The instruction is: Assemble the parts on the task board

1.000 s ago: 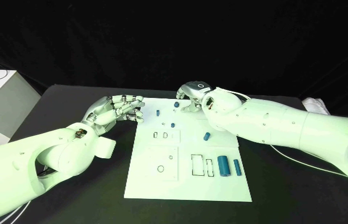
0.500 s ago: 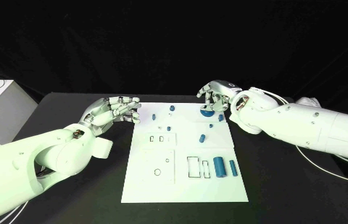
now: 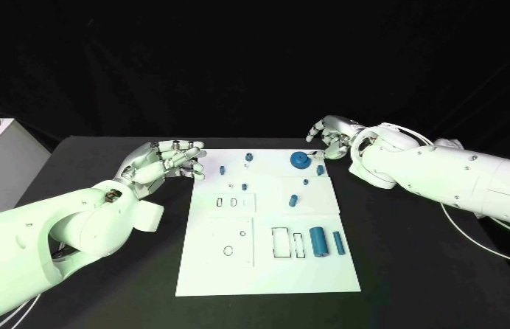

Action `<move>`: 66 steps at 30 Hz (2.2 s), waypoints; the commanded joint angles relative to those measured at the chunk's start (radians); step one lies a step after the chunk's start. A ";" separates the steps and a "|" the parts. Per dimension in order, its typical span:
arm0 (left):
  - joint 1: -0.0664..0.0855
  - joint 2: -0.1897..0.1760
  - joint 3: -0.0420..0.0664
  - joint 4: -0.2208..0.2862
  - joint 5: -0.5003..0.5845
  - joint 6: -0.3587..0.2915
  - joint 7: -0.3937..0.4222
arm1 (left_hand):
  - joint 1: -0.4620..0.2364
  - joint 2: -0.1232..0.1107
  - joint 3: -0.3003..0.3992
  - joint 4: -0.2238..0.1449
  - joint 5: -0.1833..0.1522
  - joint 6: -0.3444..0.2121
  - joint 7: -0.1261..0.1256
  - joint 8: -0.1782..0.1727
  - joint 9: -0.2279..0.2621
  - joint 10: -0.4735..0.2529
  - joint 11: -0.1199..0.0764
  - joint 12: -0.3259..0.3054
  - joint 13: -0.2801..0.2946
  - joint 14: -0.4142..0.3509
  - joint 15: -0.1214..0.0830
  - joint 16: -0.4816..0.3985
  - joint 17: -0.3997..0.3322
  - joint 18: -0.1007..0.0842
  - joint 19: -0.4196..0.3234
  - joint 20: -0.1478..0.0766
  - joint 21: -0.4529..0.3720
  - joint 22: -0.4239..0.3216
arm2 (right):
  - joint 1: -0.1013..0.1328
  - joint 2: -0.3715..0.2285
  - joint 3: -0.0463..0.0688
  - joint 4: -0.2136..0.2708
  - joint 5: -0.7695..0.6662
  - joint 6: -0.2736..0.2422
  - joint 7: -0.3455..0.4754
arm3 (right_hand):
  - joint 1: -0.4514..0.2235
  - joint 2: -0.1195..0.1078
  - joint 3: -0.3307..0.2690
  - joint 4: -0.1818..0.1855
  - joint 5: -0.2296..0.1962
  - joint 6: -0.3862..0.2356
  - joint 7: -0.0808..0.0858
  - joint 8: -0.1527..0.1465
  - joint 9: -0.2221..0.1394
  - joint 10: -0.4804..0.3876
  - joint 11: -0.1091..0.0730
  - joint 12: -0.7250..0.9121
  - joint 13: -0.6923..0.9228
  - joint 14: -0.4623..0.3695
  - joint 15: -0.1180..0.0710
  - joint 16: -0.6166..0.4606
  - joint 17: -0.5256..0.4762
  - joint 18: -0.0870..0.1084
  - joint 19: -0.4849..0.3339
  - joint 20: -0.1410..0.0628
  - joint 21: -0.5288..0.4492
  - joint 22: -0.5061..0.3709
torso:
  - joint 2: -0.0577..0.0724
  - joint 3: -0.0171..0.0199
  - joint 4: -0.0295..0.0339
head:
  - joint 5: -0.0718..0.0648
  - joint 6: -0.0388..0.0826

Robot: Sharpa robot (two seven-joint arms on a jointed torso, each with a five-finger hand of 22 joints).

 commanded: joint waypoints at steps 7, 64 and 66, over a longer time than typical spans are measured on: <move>0.000 0.004 0.000 0.003 -0.019 0.030 0.014 | -0.007 0.000 0.000 -0.007 0.003 -0.007 0.041 -0.003 0.001 -0.008 -0.001 -0.003 -0.001 -0.007 0.001 0.006 0.001 0.007 -0.003 0.000 0.003 0.001 | -0.009 0.033 0.001 -0.039 0.016 0.081 -0.075 | -0.018 0.001 -0.004 0.001 -0.007 -0.004 -0.003 0.009 -0.005 0.079 0.004 0.030 0.232 0.103 0.011 0.017 0.248 -0.007 0.105 0.011 0.003 0.263 | 0.008 0.0006 0.0109 | -0.006 -0.007; 0.000 0.000 0.000 0.007 -0.023 0.028 0.000 | -0.008 0.003 0.001 -0.009 0.003 -0.007 0.040 -0.002 0.002 -0.008 -0.002 -0.002 0.000 -0.009 0.001 0.008 0.005 0.007 -0.009 0.001 0.010 0.005 | -0.025 0.069 -0.001 -0.033 -0.166 0.042 -0.098 | -0.035 -0.020 0.130 -0.050 -0.021 0.061 -0.022 0.045 -0.010 0.071 -0.015 0.023 0.226 0.104 -0.007 0.019 0.255 -0.007 0.105 -0.008 0.003 0.263 | 0.012 0.0022 0.0119 | -0.009 -0.016; 0.000 0.000 0.000 0.007 -0.023 0.028 0.000 | -0.008 0.003 0.001 -0.009 0.003 -0.007 0.040 -0.002 0.002 -0.008 -0.002 -0.002 0.000 -0.009 0.001 0.008 0.005 0.007 -0.009 0.001 0.010 0.005 | -0.026 0.070 -0.002 -0.033 -0.167 0.053 -0.097 | -0.038 -0.021 0.130 -0.049 -0.020 0.058 -0.021 0.043 -0.010 0.069 -0.014 0.022 0.224 0.104 -0.006 0.019 0.255 -0.007 0.105 -0.007 0.003 0.263 | 0.012 0.0019 0.0118 | -0.010 -0.016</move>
